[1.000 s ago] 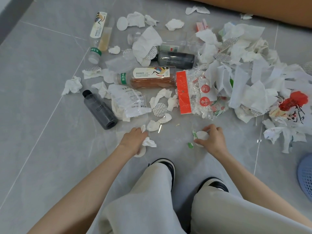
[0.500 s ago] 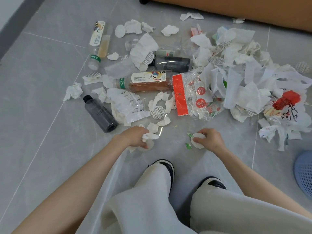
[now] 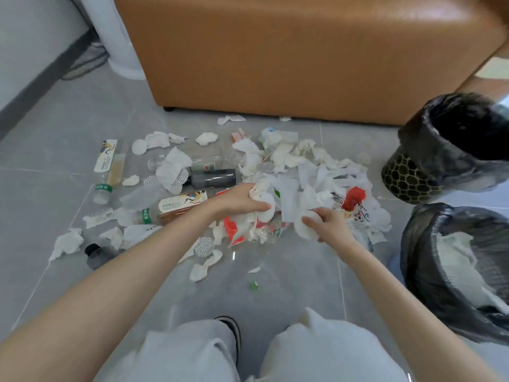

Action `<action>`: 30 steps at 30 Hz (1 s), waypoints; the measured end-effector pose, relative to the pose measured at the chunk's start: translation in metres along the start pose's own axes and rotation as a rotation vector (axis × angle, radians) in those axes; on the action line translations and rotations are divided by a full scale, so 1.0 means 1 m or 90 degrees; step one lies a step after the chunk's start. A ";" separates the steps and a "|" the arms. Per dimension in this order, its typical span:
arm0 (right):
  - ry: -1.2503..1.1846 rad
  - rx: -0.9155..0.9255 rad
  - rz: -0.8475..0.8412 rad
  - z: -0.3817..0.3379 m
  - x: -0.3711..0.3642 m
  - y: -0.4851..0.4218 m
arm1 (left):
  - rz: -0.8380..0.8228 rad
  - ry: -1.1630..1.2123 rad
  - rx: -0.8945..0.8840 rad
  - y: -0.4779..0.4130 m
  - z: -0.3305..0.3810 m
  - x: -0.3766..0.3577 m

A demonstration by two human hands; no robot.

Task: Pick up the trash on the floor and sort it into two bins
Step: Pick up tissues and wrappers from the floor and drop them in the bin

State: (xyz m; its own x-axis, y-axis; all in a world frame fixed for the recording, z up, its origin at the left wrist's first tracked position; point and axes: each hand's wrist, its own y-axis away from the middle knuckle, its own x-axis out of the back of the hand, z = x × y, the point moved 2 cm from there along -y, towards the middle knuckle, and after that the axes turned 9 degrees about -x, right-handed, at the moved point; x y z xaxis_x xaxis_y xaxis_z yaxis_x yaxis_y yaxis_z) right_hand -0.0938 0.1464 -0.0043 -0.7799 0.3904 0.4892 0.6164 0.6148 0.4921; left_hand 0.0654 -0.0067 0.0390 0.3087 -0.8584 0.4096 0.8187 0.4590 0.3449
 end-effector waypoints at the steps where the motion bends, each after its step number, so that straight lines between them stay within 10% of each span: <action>1: -0.014 0.010 0.035 -0.005 0.017 0.004 | -0.002 -0.002 -0.020 -0.011 0.022 -0.003; 14: -0.212 -0.122 0.426 0.074 0.221 0.067 | -0.184 -0.118 -0.126 -0.073 0.244 -0.172; 24: -0.281 -0.166 0.513 0.141 0.256 0.094 | -0.284 0.157 -0.025 -0.085 0.253 -0.284; 30: -0.195 -0.105 0.541 0.132 0.249 0.093 | -0.303 0.012 -0.054 -0.085 0.237 -0.254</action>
State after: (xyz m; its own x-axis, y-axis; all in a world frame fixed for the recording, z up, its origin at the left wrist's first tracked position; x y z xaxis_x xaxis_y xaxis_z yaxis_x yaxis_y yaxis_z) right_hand -0.2449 0.3908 0.0681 -0.0375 0.8454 0.5329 0.9851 -0.0583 0.1618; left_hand -0.1974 0.2269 0.1058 -0.1019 -0.9730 0.2069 0.9076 -0.0058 0.4198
